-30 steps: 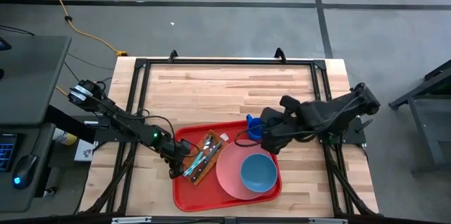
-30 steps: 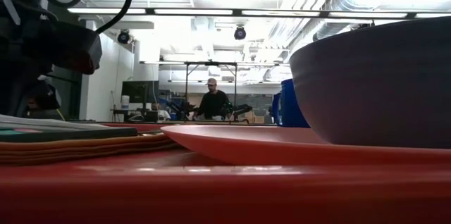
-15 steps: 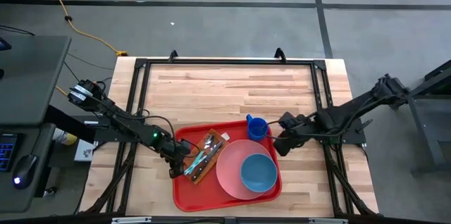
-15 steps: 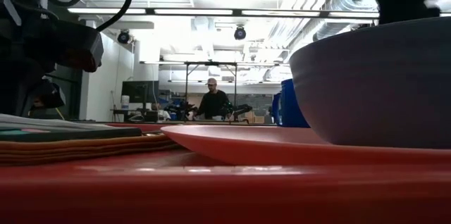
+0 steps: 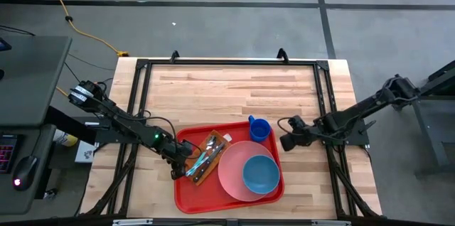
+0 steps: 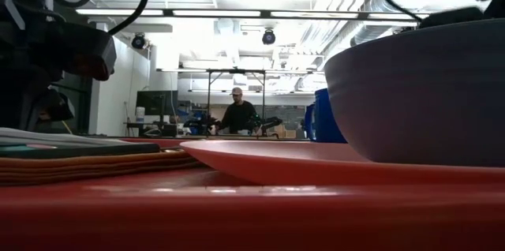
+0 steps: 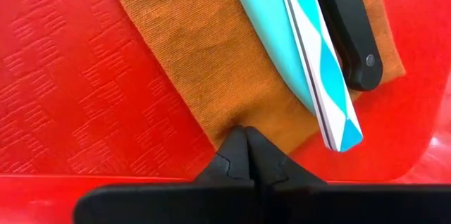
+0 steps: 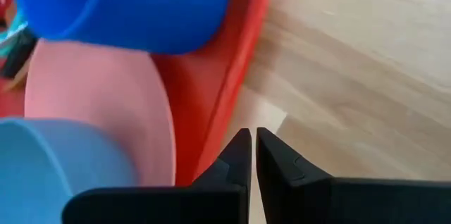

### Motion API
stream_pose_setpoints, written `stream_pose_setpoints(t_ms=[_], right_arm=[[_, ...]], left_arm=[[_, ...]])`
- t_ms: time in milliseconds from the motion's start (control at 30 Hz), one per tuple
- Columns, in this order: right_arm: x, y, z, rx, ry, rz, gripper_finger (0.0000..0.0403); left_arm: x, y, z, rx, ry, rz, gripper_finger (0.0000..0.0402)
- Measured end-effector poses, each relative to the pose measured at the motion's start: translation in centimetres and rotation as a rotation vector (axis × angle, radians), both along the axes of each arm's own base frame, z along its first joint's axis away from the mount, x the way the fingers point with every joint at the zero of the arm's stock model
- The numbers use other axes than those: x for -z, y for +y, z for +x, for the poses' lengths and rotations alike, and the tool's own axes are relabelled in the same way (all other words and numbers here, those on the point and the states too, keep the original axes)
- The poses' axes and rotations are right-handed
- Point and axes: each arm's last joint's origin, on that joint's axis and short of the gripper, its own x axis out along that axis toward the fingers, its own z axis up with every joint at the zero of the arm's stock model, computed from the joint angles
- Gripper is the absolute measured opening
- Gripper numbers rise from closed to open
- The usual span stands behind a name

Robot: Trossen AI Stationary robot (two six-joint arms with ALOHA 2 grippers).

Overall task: Set up tray
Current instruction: Adjust the orange napkin on the red serving tray

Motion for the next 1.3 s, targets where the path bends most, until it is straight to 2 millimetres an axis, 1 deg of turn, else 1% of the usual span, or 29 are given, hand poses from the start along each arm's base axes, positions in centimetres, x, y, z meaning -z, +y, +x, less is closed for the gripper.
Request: stream_pose_setpoints(t_ms=[133,300,367,467,567,633,767,867,933,1100,1300], right_arm=[[1.1,-0.7,-0.4,0.038,0.028,-0.003,0.0],[1.9,-1.4,-0.2,0.017,-0.022,-0.014,0.0002],[2.2,-1.6,-0.2,0.015,-0.051,-0.015,0.001],[2.6,-1.9,-0.2,0.024,-0.09,-0.007,0.0038],[2.9,-2.0,-0.2,0.023,-0.135,0.0,0.0079],[3.0,-2.0,-0.1,0.023,-0.159,0.004,0.0106],[3.0,-2.0,-0.1,0.005,-0.158,-0.018,0.015],[3.0,-2.0,-0.1,-0.002,-0.16,-0.028,0.0169],[3.0,-2.0,-0.1,-0.004,-0.162,-0.033,0.0173],[3.2,-2.0,0.0,-0.017,-0.155,-0.045,0.0171],[3.8,-1.8,0.8,-0.025,-0.17,-0.053,0.0172]], left_arm=[[0.0,0.0,0.0,-0.003,-0.002,0.006,0.0027],[0.0,0.0,0.0,0.011,-0.007,0.011,0.001],[0.0,0.0,0.0,0.011,-0.007,0.01,0.0009],[0.0,0.0,0.0,0.011,-0.006,0.011,0.0022],[0.1,0.0,0.0,0.011,-0.005,0.012,0.0042],[0.0,0.0,0.0,0.014,-0.006,0.013,0.0045],[0.0,0.0,0.0,0.014,-0.006,0.013,0.0025],[0.0,0.0,0.0,0.015,-0.007,0.011,0.001],[0.0,0.0,0.0,0.016,-0.006,0.01,0.0013],[0.0,0.0,0.0,0.014,-0.006,0.013,0.0046],[0.0,0.0,0.0,0.013,-0.007,0.014,0.0053]])
